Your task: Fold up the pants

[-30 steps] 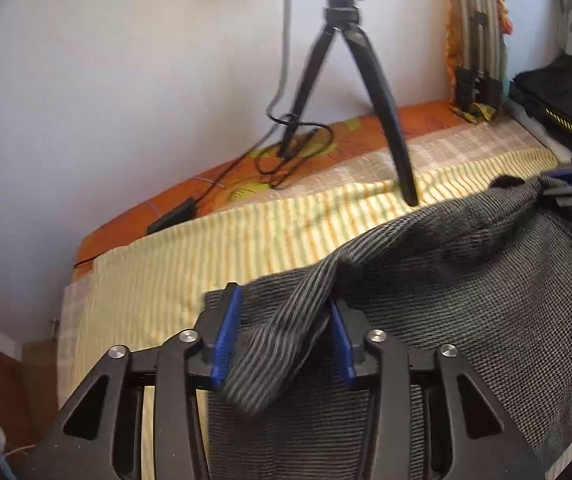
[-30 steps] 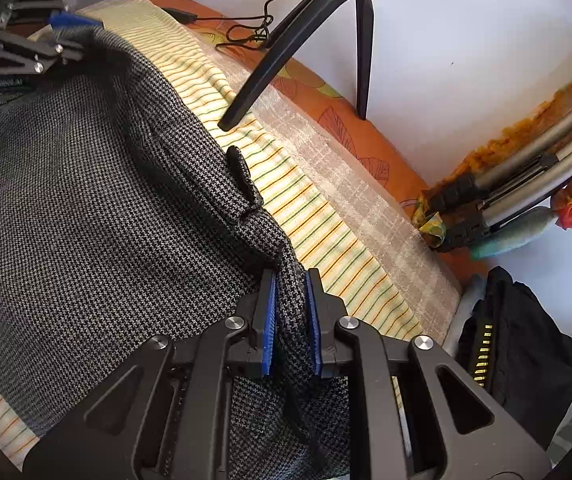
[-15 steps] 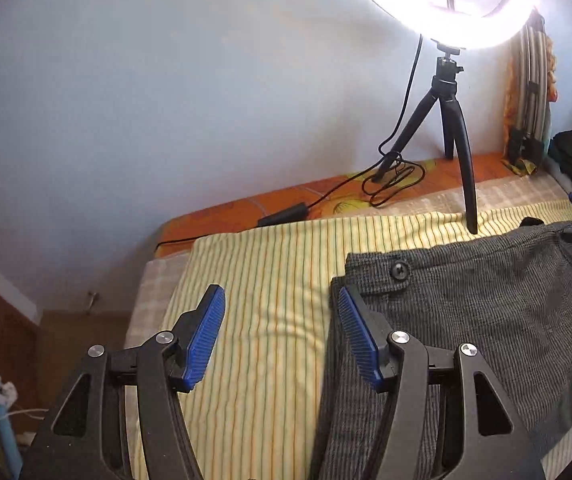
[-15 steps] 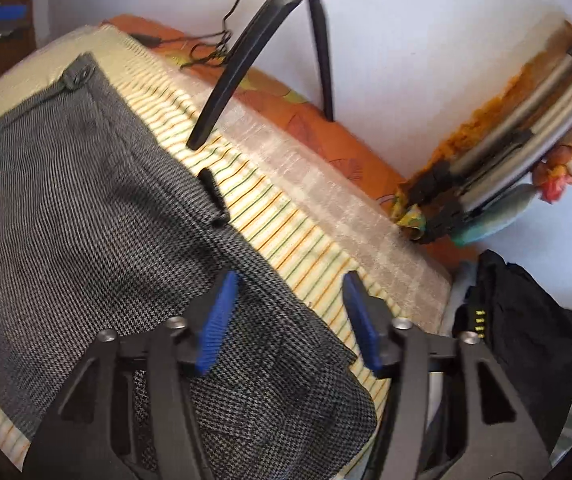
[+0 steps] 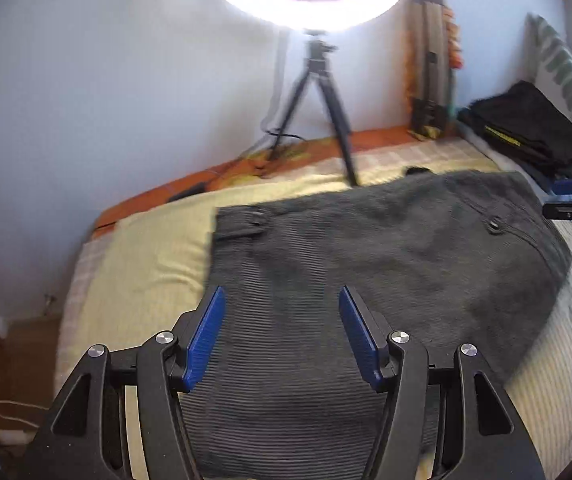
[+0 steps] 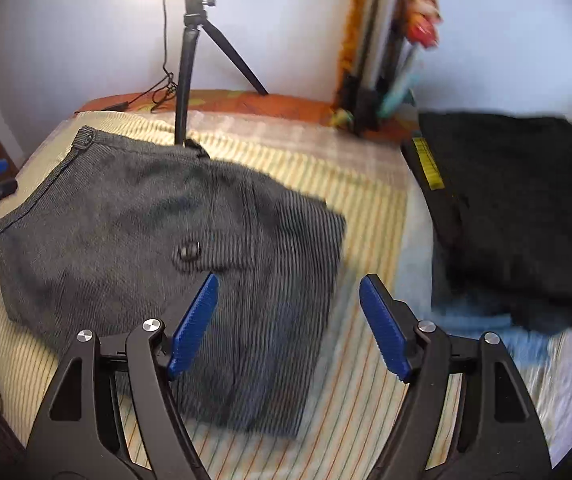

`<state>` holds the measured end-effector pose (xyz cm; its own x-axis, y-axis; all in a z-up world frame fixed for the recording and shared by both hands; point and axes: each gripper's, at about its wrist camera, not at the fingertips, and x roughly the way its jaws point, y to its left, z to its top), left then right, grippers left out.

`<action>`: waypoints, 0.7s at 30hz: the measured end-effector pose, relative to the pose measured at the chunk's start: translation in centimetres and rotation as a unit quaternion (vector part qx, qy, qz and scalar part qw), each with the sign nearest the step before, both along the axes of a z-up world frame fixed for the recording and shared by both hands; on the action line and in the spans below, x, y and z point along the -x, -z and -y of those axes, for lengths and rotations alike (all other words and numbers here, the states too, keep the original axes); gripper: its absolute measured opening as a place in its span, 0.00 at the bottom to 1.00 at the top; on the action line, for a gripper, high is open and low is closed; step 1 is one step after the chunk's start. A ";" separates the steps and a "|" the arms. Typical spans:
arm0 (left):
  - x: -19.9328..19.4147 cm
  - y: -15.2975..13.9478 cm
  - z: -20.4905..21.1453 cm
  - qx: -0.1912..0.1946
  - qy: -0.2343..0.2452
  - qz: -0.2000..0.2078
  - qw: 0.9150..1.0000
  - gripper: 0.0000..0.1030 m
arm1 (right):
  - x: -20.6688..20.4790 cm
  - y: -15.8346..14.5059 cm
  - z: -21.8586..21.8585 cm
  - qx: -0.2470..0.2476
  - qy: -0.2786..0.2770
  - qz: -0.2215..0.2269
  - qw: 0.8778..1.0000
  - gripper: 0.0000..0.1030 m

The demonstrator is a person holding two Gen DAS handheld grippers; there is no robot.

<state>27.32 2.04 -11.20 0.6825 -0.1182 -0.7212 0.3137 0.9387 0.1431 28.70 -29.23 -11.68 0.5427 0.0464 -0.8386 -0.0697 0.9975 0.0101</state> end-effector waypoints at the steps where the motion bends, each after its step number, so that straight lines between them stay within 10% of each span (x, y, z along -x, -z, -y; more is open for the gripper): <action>1: 0.3 0.5 1.2 -0.002 0.012 -0.001 1.000 0.58 | 0.6 0.2 0.4 -0.007 0.013 -0.004 1.000 0.77; 13: -0.9 6.8 6.8 -0.025 0.041 -0.031 0.998 0.59 | 5.4 3.0 2.9 -0.146 0.116 -0.042 0.982 0.77; 21: -0.6 5.5 6.5 0.003 0.028 -0.018 0.999 0.58 | 6.7 6.1 2.8 -0.268 0.147 -0.043 0.951 0.77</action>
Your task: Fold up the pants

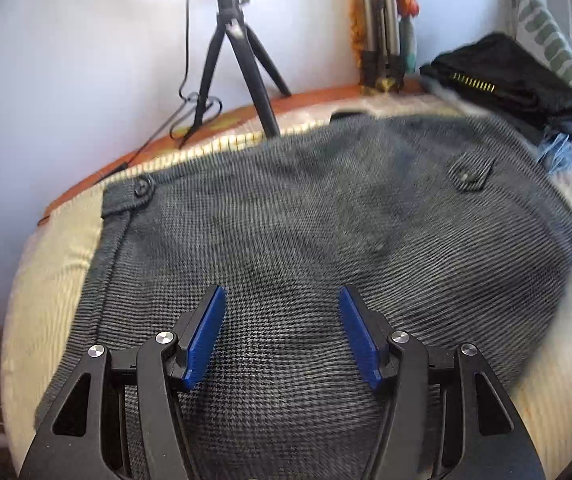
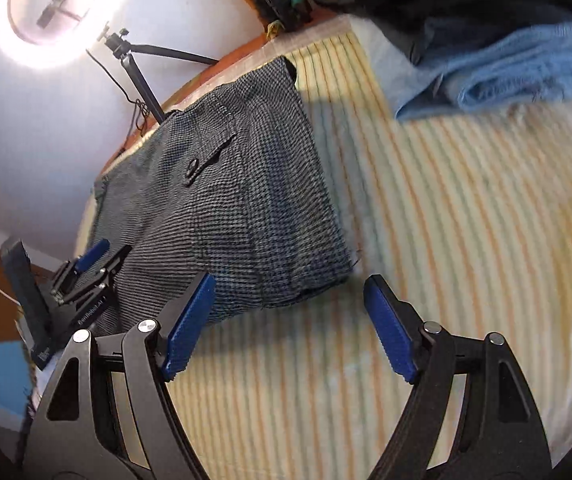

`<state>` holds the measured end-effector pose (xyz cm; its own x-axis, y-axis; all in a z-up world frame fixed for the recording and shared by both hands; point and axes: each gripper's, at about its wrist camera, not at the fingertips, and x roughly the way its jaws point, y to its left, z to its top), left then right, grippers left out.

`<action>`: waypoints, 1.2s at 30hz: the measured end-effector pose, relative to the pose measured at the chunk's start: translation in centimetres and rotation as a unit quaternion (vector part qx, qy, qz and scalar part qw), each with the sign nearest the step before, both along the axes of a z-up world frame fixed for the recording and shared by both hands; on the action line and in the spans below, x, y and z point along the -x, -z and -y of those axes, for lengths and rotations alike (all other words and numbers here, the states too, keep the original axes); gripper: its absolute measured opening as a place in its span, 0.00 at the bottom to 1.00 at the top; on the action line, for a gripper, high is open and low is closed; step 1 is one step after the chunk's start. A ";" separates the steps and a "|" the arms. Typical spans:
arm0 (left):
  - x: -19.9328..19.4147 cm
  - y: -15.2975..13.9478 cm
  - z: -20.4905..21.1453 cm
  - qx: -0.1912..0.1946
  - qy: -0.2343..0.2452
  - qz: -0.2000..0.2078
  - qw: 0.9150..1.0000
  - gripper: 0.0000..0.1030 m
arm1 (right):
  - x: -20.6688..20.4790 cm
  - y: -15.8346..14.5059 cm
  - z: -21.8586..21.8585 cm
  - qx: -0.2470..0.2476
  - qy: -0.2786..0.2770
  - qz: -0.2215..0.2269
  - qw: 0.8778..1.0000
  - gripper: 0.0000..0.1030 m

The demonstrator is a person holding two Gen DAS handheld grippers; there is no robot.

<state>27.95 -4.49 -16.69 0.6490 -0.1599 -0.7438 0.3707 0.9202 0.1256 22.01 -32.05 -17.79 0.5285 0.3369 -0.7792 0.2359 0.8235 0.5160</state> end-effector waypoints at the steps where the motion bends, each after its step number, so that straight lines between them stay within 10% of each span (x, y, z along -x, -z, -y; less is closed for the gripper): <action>1: 0.3 -0.3 0.1 0.007 0.003 0.004 1.000 0.58 | -0.1 0.2 0.0 -0.011 0.005 0.009 1.000 0.77; 12: 1.2 1.4 2.4 0.013 0.016 -0.005 1.000 0.58 | -1.2 0.7 0.4 -0.069 0.086 0.049 0.993 0.81; 22: 2.5 -0.1 1.4 0.029 0.011 0.009 0.999 0.56 | -2.3 -0.4 -0.3 -0.042 0.065 0.057 0.995 0.16; 36: 2.8 0.4 -1.0 0.035 -0.010 -0.029 0.999 0.56 | -2.1 -7.4 -3.6 0.046 0.007 0.125 0.991 0.12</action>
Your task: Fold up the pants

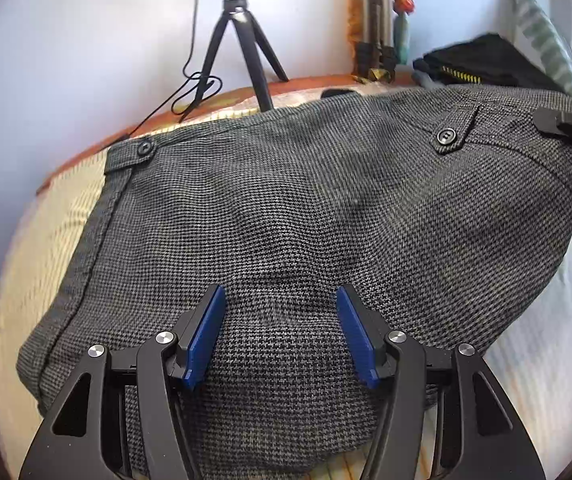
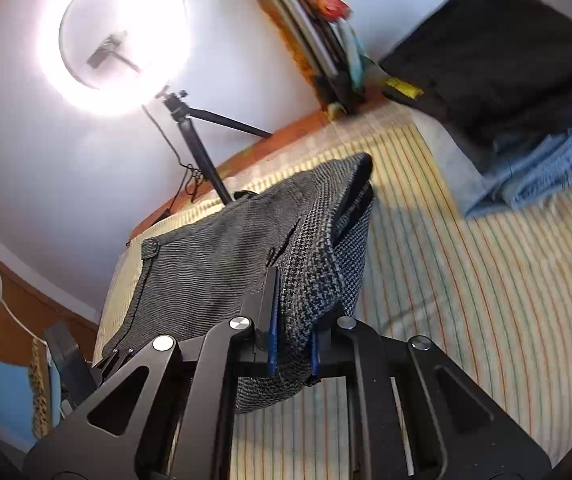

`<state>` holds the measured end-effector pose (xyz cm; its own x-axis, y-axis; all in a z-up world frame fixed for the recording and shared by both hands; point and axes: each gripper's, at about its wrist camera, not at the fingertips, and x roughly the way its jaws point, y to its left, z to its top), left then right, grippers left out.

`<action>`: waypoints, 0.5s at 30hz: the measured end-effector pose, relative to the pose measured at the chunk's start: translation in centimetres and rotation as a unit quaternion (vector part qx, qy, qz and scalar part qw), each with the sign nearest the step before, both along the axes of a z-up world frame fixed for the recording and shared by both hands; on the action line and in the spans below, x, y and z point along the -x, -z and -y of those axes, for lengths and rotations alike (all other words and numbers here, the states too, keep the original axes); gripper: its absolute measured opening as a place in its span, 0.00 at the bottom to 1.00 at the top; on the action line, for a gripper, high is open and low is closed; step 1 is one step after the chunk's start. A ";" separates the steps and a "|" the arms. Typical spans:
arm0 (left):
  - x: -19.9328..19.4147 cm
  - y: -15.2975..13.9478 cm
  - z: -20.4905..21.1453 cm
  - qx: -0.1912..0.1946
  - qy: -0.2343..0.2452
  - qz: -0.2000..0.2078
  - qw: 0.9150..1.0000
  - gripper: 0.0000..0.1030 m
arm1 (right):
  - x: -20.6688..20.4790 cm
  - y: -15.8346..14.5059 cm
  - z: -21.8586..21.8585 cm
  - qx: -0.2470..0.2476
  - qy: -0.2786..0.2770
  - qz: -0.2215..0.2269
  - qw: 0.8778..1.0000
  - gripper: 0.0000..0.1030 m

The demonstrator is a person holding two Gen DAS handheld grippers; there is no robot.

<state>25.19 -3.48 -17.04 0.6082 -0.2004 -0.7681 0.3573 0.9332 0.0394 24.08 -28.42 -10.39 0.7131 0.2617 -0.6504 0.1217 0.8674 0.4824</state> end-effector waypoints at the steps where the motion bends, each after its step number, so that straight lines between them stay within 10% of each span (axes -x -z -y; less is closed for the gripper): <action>1: 0.2 -0.4 -0.4 0.012 0.001 0.004 1.000 0.56 | 0.0 -0.5 -0.3 0.005 -0.005 0.005 1.000 0.12; 15: 4.3 -5.6 -14.3 0.069 -0.115 0.047 0.990 0.56 | -1.0 -6.0 -7.9 0.118 -0.087 0.059 0.987 0.12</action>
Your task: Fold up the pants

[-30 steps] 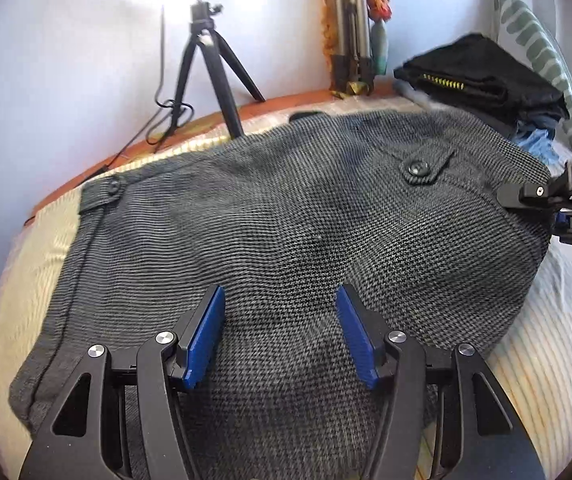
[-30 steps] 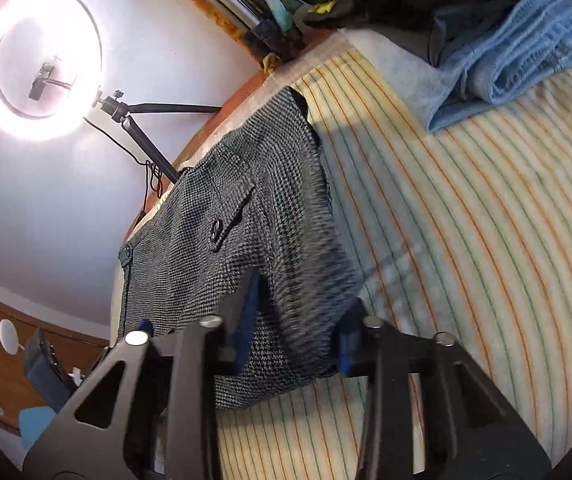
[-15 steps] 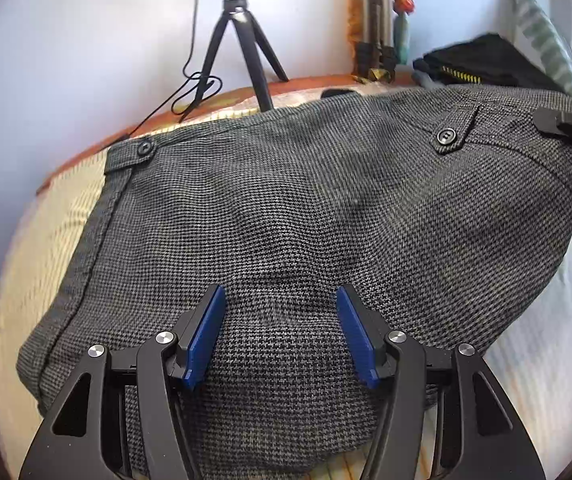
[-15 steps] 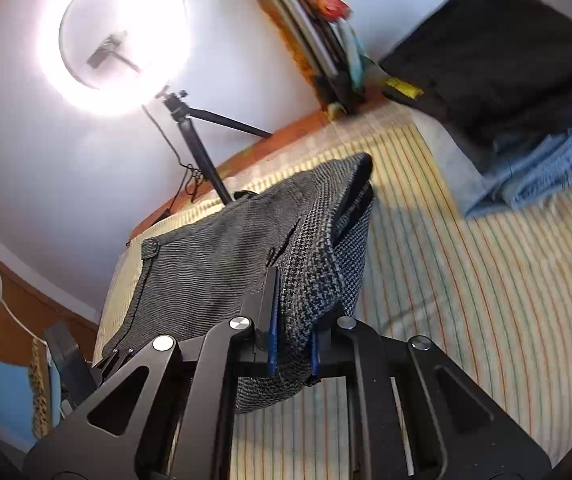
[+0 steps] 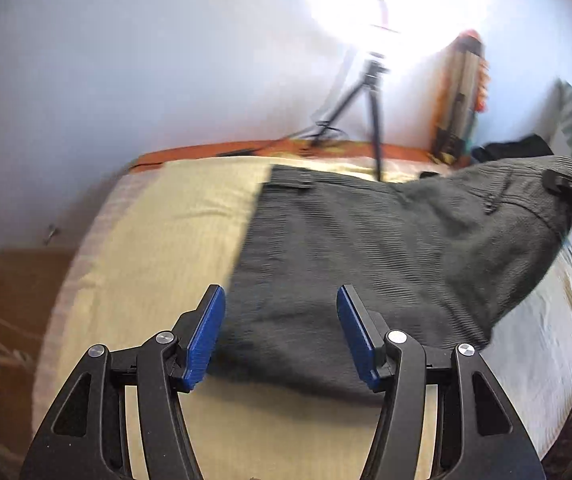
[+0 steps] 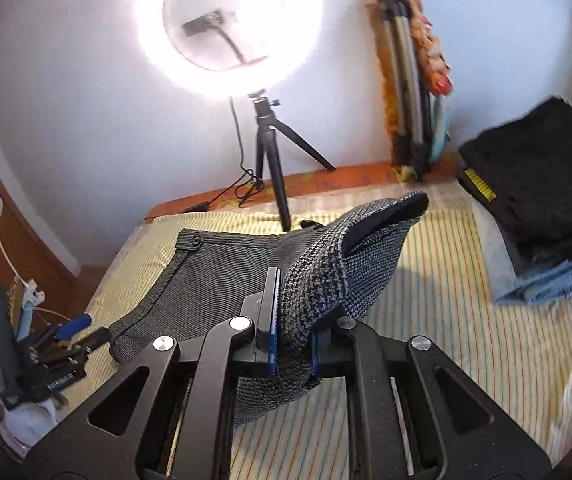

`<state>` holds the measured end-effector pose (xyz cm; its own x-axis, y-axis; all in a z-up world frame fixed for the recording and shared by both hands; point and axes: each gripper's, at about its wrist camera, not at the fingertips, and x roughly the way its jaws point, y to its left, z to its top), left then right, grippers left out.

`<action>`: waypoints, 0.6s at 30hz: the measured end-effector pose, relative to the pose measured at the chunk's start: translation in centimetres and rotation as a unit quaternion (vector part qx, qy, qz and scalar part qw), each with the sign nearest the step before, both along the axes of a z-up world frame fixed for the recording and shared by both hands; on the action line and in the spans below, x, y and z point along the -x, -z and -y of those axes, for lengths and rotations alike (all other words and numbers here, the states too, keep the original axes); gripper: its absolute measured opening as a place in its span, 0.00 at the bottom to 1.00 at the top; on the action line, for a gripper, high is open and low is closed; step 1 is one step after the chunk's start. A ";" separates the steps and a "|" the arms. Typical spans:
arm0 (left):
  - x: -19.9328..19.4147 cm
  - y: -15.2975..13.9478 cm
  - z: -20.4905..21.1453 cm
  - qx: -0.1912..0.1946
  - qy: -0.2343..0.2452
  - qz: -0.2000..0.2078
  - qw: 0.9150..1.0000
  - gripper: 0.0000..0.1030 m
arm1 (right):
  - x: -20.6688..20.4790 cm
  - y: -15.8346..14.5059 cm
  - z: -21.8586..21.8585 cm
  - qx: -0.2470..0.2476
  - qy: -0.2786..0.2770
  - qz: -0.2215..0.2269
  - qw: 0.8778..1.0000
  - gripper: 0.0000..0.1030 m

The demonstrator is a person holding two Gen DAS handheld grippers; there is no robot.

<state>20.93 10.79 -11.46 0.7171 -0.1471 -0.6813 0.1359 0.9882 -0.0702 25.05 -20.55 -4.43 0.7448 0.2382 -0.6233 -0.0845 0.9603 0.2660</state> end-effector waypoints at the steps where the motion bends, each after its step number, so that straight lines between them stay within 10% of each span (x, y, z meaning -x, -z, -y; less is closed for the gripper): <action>1: 0.1 0.1 -0.7 0.003 -0.008 -0.001 1.000 0.56 | -0.1 -0.2 -0.5 0.004 -0.005 0.002 1.000 0.12; 18: 2.2 -1.0 -9.0 0.041 -0.077 0.026 0.996 0.56 | -4.1 0.3 -15.8 0.103 -0.164 -0.004 0.981 0.12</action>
